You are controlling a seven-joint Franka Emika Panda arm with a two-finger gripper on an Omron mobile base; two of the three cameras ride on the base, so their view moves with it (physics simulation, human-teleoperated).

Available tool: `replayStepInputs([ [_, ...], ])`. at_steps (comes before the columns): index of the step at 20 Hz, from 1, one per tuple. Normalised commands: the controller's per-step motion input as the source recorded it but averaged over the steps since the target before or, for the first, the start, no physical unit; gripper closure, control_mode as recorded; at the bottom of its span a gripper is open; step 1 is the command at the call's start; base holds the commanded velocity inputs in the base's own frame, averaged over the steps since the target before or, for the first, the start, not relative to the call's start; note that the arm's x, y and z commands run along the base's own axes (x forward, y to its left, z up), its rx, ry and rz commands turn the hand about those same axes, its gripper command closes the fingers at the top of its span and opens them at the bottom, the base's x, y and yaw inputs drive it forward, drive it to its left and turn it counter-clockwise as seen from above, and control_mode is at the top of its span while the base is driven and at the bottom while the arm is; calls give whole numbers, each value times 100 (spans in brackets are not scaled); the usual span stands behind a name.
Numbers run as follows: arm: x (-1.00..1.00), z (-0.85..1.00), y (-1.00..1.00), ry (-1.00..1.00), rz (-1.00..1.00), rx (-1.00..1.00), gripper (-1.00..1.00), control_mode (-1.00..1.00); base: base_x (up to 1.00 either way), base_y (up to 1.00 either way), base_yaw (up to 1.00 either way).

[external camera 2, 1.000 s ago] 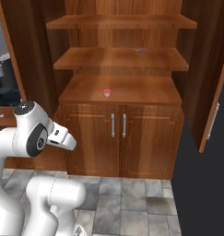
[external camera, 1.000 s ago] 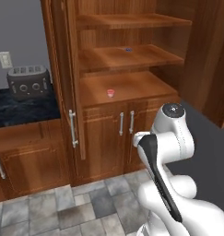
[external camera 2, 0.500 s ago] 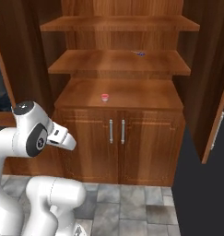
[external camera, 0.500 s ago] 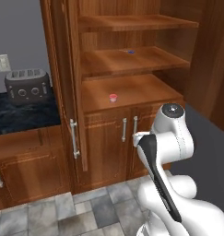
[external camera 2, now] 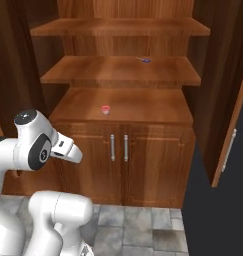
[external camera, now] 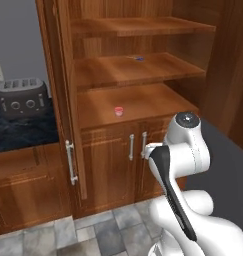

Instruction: Pick the avocado and bread from the counter and place them on the plate. Then pick the jam from the cabinet and place it next to the plate. Lastly close the cabinet door.

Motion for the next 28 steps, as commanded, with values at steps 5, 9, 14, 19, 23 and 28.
replayStepInputs([
  [5,0,0,0,0,0,0,-100,100,45,-30,0],
  [9,0,0,0,0,0,0,-100,100,49,-26,0],
  [14,0,0,0,0,0,0,-100,100,51,-21,0],
  [19,0,0,0,0,0,0,-100,100,51,-12,0],
  [23,0,0,0,0,0,0,-100,100,49,-7,0],
  [28,0,0,0,0,0,0,-100,100,25,-9,0],
])
